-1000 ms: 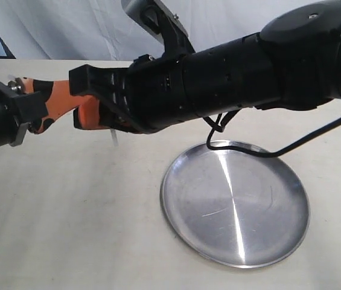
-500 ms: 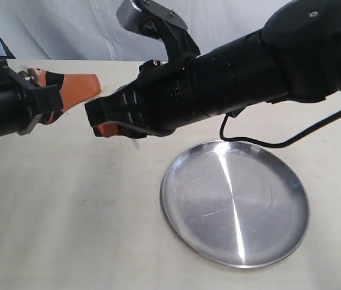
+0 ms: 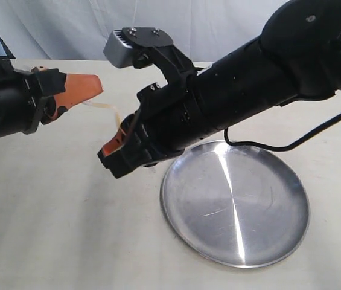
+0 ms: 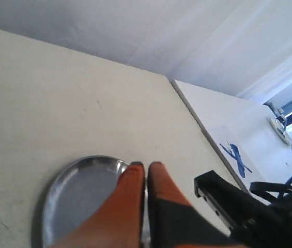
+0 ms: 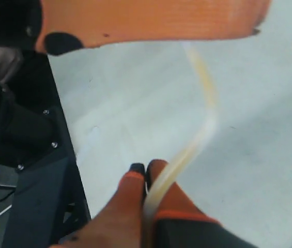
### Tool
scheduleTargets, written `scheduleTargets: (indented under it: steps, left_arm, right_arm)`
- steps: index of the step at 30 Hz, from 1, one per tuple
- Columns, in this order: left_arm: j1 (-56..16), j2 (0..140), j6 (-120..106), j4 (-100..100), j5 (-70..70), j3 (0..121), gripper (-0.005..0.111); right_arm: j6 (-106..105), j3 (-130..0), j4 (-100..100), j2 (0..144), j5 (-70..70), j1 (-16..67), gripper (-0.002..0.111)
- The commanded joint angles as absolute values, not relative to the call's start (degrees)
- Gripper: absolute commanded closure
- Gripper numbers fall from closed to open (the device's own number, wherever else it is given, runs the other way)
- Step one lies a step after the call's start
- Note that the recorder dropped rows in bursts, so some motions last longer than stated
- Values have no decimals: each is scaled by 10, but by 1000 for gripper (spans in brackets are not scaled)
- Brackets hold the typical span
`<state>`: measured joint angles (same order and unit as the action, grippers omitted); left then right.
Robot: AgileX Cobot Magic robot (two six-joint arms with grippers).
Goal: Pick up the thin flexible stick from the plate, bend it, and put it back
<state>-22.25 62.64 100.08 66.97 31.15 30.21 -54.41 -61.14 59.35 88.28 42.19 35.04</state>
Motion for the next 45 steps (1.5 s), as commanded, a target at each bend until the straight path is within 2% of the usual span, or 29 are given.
scheduleTargets:
  steps: [1, 27, 45]
  left_arm:
    - [-232, 651, 1053, 691, 321, 303, 107]
    - [-232, 738, 1168, 695, 435, 304, 107]
    - [-293, 808, 1198, 681, 465, 355, 107]
  right_arm:
    - [-602, -620, 608, 876, 439, 354, 109]
    - [-898, -620, 516, 876, 424, 355, 109]
    - [-906, -620, 473, 860, 373, 355, 109]
